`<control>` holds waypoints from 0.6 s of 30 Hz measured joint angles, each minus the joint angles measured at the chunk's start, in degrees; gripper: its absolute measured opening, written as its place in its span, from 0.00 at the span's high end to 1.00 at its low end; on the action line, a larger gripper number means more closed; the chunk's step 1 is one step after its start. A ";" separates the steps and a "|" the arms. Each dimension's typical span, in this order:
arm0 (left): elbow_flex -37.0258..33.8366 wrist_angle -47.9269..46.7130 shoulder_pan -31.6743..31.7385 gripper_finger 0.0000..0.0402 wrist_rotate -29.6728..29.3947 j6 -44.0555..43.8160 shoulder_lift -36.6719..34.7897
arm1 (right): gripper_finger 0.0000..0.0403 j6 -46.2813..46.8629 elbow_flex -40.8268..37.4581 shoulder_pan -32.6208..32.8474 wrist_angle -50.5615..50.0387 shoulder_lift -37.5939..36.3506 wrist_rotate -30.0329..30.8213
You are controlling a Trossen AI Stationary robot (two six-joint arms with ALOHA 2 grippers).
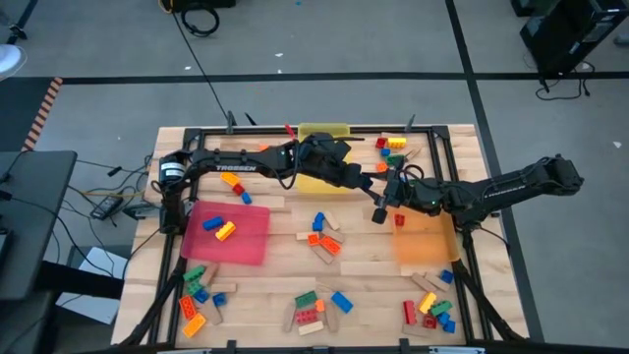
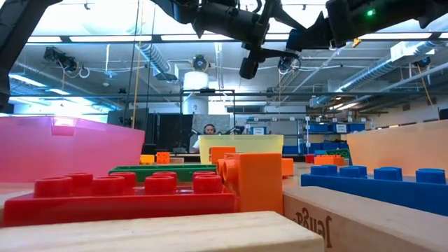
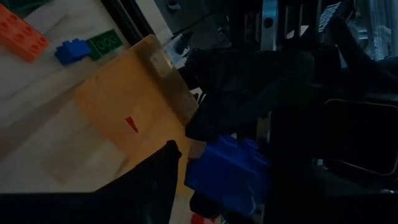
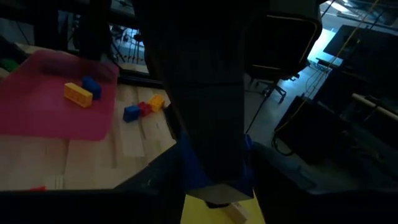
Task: Sort blocks by size
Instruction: Put the 1 stud blue game piece into the orange bin
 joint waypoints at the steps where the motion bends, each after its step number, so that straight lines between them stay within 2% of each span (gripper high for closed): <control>1: 0.00 0.00 0.00 0.43 0.00 0.34 0.00 | 0.60 0.00 0.00 0.00 0.00 0.00 0.00; 7: 0.02 0.26 0.76 0.41 0.52 4.16 0.00 | 0.61 -0.29 0.00 0.00 -0.45 -0.92 0.04; 15: 0.02 4.32 3.52 0.41 6.75 4.62 0.00 | 0.60 -0.62 0.00 0.09 -4.66 -5.06 4.02; 18: 0.02 4.19 4.22 0.41 9.17 6.16 0.00 | 0.60 2.59 0.00 0.76 -8.03 -7.41 6.66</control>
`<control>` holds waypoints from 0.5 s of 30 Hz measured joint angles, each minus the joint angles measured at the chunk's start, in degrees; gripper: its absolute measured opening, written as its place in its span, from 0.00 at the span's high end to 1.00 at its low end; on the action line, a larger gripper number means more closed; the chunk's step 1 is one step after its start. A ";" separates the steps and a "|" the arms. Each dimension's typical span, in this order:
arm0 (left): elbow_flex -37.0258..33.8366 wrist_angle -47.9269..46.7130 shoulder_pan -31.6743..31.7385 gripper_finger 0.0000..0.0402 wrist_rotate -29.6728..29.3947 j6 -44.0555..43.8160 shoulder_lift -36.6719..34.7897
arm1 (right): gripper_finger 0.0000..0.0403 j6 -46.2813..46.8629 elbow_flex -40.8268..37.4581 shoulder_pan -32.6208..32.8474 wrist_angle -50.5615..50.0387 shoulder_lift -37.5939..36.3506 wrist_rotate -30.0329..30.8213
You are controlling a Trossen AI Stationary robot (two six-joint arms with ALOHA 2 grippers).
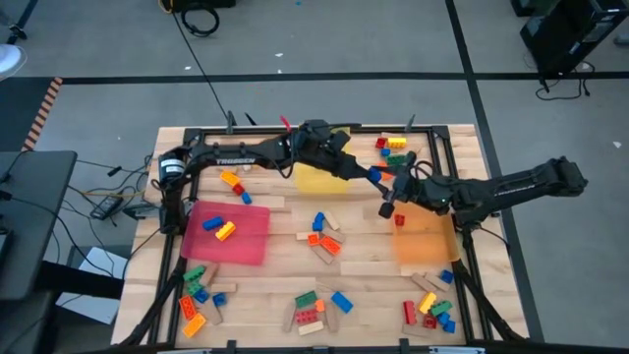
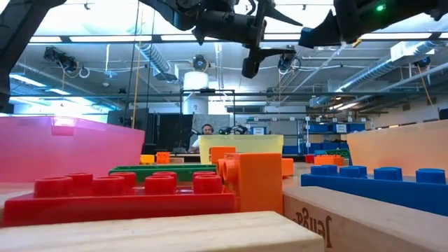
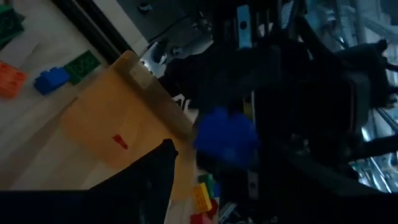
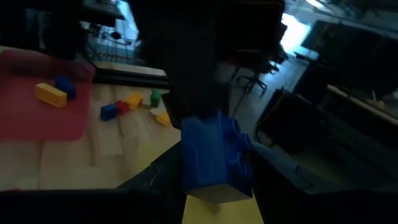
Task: Sort blocks by size
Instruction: Put the 1 stud blue game piece into the orange bin
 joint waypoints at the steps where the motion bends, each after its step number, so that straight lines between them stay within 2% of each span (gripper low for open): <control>1: 0.00 -0.79 0.19 0.41 0.34 1.17 0.00 | 0.60 1.54 0.00 0.31 -1.44 -0.97 0.93; 3: 0.00 -3.23 0.43 0.41 0.80 5.21 0.00 | 0.60 5.27 0.21 1.01 -5.71 -3.10 2.35; 6: 0.00 -6.23 0.63 0.41 0.78 10.58 0.00 | 0.60 13.49 3.91 1.86 -19.11 -5.04 2.48; 11: 0.00 -10.97 1.48 0.41 0.52 16.08 0.00 | 0.60 33.77 15.75 1.96 -46.67 -3.71 2.29; 15: 0.00 -19.49 2.22 0.41 -4.06 20.33 -1.21 | 0.60 50.23 24.39 0.48 -65.52 -0.32 -1.25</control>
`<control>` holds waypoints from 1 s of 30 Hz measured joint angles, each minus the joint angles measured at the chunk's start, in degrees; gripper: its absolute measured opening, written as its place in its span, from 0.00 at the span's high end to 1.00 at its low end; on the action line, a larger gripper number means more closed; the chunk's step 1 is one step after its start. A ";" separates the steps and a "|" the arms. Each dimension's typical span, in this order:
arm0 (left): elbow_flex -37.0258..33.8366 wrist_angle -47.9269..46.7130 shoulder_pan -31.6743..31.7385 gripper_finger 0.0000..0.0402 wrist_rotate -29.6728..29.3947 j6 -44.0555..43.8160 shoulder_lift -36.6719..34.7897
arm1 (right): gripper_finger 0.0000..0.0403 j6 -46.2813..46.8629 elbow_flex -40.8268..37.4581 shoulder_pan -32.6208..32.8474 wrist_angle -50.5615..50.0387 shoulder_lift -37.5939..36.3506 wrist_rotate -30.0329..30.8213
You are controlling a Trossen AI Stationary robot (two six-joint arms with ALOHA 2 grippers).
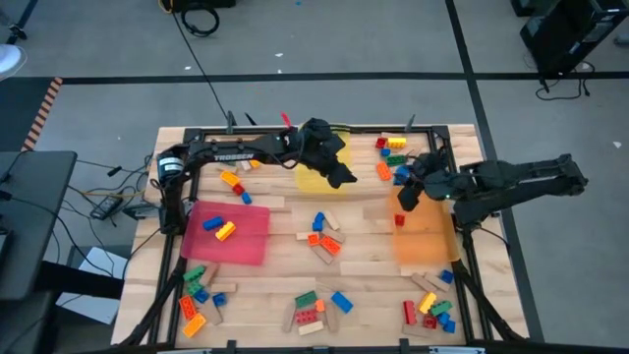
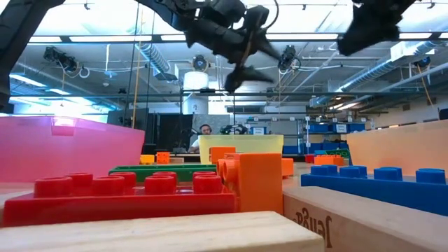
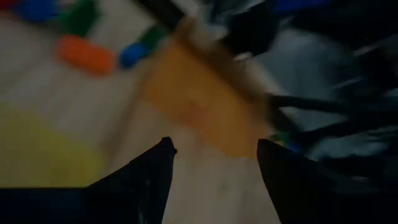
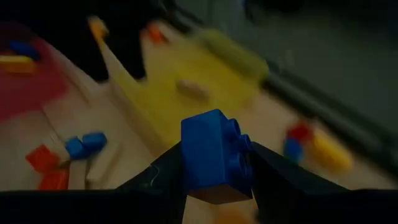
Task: Sort blocks by size
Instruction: Put the 1 stud blue game piece into the orange bin
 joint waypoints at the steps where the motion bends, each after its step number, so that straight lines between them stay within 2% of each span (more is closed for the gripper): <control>1: 0.00 -2.99 0.11 0.41 -2.19 1.41 -0.68 | 0.60 3.34 1.46 -0.50 -4.13 0.89 -1.62; 4: 0.00 -12.20 0.27 0.41 -12.60 4.13 -3.44 | 0.60 12.50 2.82 -2.00 -13.12 3.14 -7.56; 7: 0.00 -20.13 0.27 0.41 -24.12 6.29 -7.01 | 0.60 19.89 0.89 -2.91 -17.74 5.09 -14.40; 9: 0.00 -23.27 0.19 0.41 -30.05 7.80 -9.69 | 0.60 23.44 -1.45 -3.10 -18.21 6.14 -18.33; 12: 0.00 -25.95 -0.31 0.41 -35.46 10.10 -13.03 | 0.60 27.95 -6.12 -3.16 -16.22 7.23 -23.74; 18: -0.17 -31.96 -0.32 0.41 -37.46 13.70 -16.26 | 0.60 35.64 -16.13 -3.16 -8.19 8.71 -33.75; 22: -3.87 -31.72 -0.84 0.41 -37.31 14.38 -18.12 | 0.59 38.65 -20.70 -2.95 -1.39 9.10 -37.11; 30: -17.14 -25.51 -3.74 0.41 -37.09 10.77 -24.63 | 0.52 43.04 -23.28 -2.75 1.05 9.13 -37.21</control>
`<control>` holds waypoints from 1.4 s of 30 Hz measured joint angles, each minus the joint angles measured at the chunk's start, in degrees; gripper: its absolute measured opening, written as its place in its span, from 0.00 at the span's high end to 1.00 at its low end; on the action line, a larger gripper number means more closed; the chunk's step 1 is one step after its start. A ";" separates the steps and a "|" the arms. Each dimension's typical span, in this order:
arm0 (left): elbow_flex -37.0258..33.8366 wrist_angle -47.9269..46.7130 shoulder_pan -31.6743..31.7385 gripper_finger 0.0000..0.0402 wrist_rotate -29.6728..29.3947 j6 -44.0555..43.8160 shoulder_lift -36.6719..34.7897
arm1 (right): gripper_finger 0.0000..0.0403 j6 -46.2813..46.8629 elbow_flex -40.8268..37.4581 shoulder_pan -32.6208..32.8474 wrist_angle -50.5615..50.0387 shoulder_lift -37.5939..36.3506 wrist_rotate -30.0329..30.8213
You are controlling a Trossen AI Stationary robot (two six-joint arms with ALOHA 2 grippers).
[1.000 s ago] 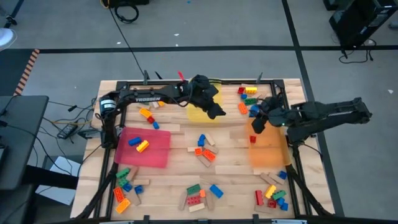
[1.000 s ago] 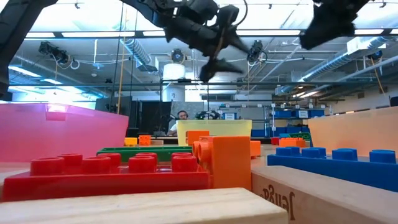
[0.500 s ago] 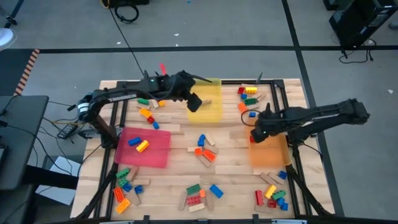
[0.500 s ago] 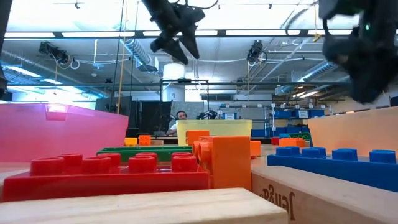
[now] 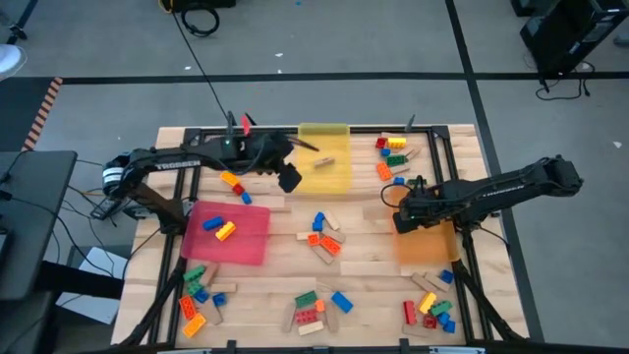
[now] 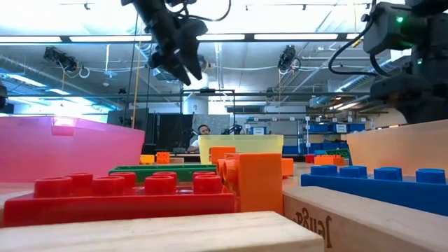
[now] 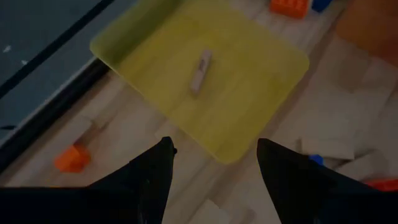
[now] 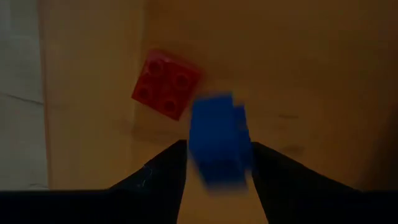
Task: Sort blocks by size
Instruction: Put the 1 stud blue game piece into the orange bin
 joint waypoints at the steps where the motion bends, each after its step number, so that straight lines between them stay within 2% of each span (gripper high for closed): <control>1: -1.25 0.18 -0.51 0.41 0.01 -0.51 -0.72 | 0.51 0.00 0.00 -0.02 -0.01 0.00 0.02; 6: -4.72 -0.30 -3.79 0.41 -0.45 -1.17 -3.34 | 0.46 2.26 0.00 -0.02 0.09 0.00 0.13; 14: -5.40 -3.68 -11.45 0.41 -11.22 -4.42 -8.02 | 0.44 8.75 0.02 0.05 0.44 0.00 0.89; 17: -5.40 -6.90 -14.58 0.41 -12.56 -8.17 -9.84 | 0.45 8.70 0.02 0.05 0.72 -0.02 1.86; 20: -5.38 -10.88 -18.03 0.41 -13.46 -13.89 -11.37 | 0.46 8.88 0.06 0.05 1.00 -0.04 2.71; 27: -5.33 -21.58 -29.74 0.41 -19.18 -36.56 -11.24 | 0.50 3.20 4.23 1.19 -2.50 0.00 8.31; 33: -5.35 -26.28 -38.52 0.41 -17.10 -56.29 -10.01 | 0.53 -6.42 14.04 2.72 -8.84 0.00 13.31; 38: -5.33 -30.43 -44.12 0.41 -11.32 -70.58 -8.25 | 0.54 -15.37 20.38 3.20 -10.38 0.00 18.20; 42: -5.33 -31.35 -47.74 0.41 -2.67 -77.52 -5.06 | 0.54 -21.43 22.08 2.97 -9.72 -0.02 19.01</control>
